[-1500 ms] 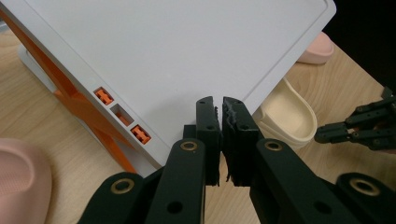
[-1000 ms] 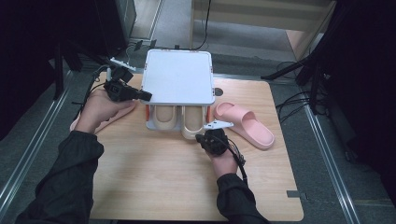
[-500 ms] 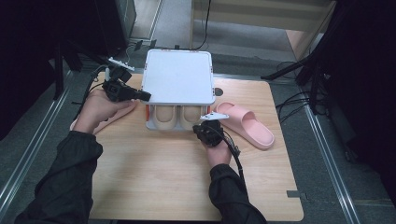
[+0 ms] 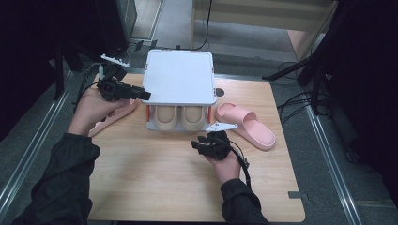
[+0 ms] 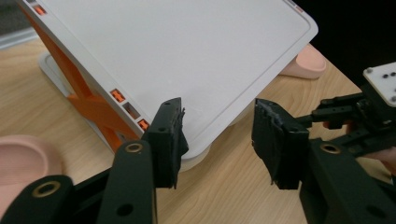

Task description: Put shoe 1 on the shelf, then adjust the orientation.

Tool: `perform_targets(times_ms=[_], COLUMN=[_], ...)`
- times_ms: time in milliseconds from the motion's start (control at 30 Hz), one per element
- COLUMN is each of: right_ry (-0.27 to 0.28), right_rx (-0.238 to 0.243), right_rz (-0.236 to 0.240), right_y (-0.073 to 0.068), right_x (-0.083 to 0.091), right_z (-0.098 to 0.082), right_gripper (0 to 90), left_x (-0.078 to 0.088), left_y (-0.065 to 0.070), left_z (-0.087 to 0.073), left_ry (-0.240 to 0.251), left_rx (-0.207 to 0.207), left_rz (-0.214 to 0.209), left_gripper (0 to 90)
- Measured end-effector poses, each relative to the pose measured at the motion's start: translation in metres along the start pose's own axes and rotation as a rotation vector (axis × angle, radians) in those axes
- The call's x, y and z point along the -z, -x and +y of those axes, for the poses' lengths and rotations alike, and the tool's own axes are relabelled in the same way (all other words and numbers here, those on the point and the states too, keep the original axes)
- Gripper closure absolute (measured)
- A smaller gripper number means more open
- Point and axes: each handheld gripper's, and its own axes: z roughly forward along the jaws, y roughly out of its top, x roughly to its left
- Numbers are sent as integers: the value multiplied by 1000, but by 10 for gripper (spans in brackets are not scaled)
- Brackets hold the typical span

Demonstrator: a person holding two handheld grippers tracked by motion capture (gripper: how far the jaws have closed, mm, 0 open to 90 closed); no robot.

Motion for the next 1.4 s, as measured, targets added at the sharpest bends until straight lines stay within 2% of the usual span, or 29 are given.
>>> perform_targets(times_ms=[100, 167, 233, 333, 433, 567, 667, 867, 933, 1000, 1133, 1200, 1267, 1400], right_ry=[-11, -8, -9, -3, 12, 12, 28, 36, 36, 45, 81, 88, 92, 80], right_rx=[-16, -14, -11, -19, -19, -16, 1, 1, 12, 19, -11, -20, -18, -11], right_rz=[33, 45, 58, 85, 105, 142, 140, 142, 135, 120, 119, 125, 131, 138], right_y=[-3, -3, -3, -2, -3, -1, 0, 5, 7, 10, 16, 17, 17, 17], right_x=[12, 18, 26, 35, 42, 48, 55, 69, 72, 75, 78, 78, 76, 71], right_z=[-4, -6, -9, -14, -19, -22, -22, -18, -18, -20, -19, -17, -16, -14], right_gripper=[522, 501, 490, 473, 464, 456, 458, 474, 474, 477, 477, 477, 477, 478], left_x=[8, 11, 14, 17, 21, 29, 34, 40, 40, 40, 36, 33, 29, 23], left_y=[0, 0, 0, -1, -3, -7, -10, -17, -19, -20, -23, -26, -29, -39], left_z=[-3, -5, -9, -14, -20, -29, -36, -50, -54, -58, -66, -70, -75, -83], left_ry=[4, 4, 1, 0, 1, -15, 1, 27, 35, 42, 50, 44, 29, 32], left_rx=[15, 17, 12, 28, 33, 66, 70, 78, 72, 68, 79, 78, 64, 78], left_rz=[12, 1, 2, -3, 14, 36, 45, 70, 95, 98, 82, 87, 107, 96], left_gripper=[461, 451, 445, 430, 415, 427, 427, 425, 420, 416, 417, 419, 419, 427])
